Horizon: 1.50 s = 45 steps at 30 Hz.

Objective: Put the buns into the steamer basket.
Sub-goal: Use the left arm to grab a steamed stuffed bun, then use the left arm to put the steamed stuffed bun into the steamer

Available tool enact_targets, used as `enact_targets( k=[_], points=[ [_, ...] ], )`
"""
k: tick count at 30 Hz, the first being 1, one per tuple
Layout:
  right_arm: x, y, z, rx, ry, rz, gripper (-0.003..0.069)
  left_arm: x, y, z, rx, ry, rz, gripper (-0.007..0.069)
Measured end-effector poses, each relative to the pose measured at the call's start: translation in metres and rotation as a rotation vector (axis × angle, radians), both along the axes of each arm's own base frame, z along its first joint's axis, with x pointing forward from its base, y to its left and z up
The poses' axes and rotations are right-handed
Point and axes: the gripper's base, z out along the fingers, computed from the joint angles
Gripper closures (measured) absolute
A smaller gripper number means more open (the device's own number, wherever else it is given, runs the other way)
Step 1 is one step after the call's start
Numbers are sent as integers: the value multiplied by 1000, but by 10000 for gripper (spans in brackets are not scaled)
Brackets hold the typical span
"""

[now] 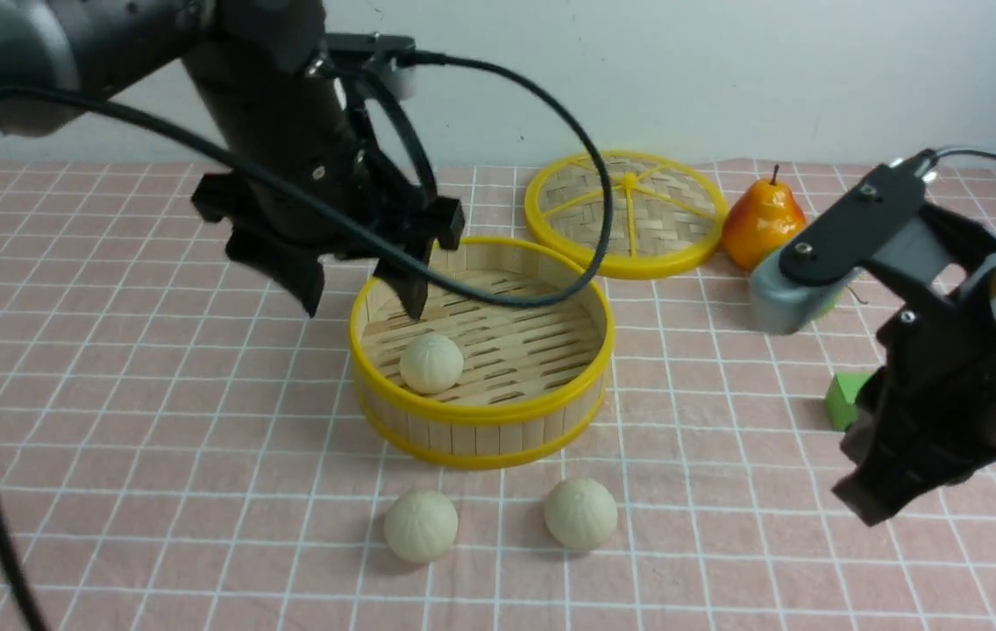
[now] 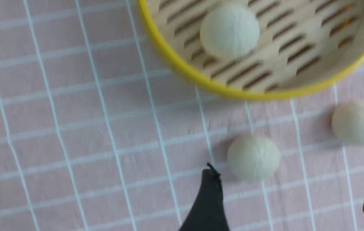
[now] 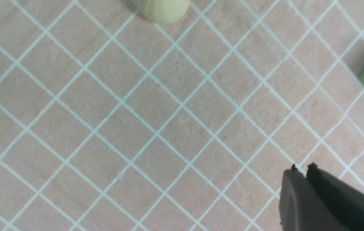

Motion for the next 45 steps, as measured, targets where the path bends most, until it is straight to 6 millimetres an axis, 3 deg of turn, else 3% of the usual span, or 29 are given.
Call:
enact_targets(
  k=[1,2,6,8,11,14,20,30,35,36,37,38,40,42,45],
  points=[
    [-1,-1,2,6,-8,-2,612,0,0,0,-3,2,0,39],
    [-4,-2,7,25,-33,-5,610,-19,6,-17,-5,59,1,39],
    [-6,-3,11,46,-51,-5,607,-44,3,-55,-8,84,-25,39],
    [-5,-2,10,51,-45,-4,606,-58,-9,-79,3,88,-67,39],
    [-4,0,7,52,-32,-6,606,-65,-29,-98,27,60,-114,39],
    [-2,1,5,53,-19,-6,602,-58,-40,-111,45,3,-120,39],
    [-4,1,3,39,10,-8,596,-42,-43,-139,122,-51,-101,39],
    [-5,0,3,32,22,-9,596,-33,-49,-155,112,-82,-95,63],
    [-5,0,3,32,24,-9,590,-32,-51,-166,113,-53,-87,224],
    [-5,0,3,32,24,-9,590,-32,-51,-166,113,-53,-87,224],
    [-6,0,3,31,26,-9,588,-32,-51,-166,113,-53,-87,309],
    [-6,0,3,30,27,-9,587,-32,-51,-166,112,-54,-87,319],
    [-6,0,3,30,28,-9,585,-32,-51,-163,108,-60,-87,426],
    [-6,0,3,30,29,-9,585,-33,-49,-154,105,-66,-82,521],
    [-6,0,3,30,29,-9,582,-32,-50,-123,85,-104,-89,615]
  ],
)
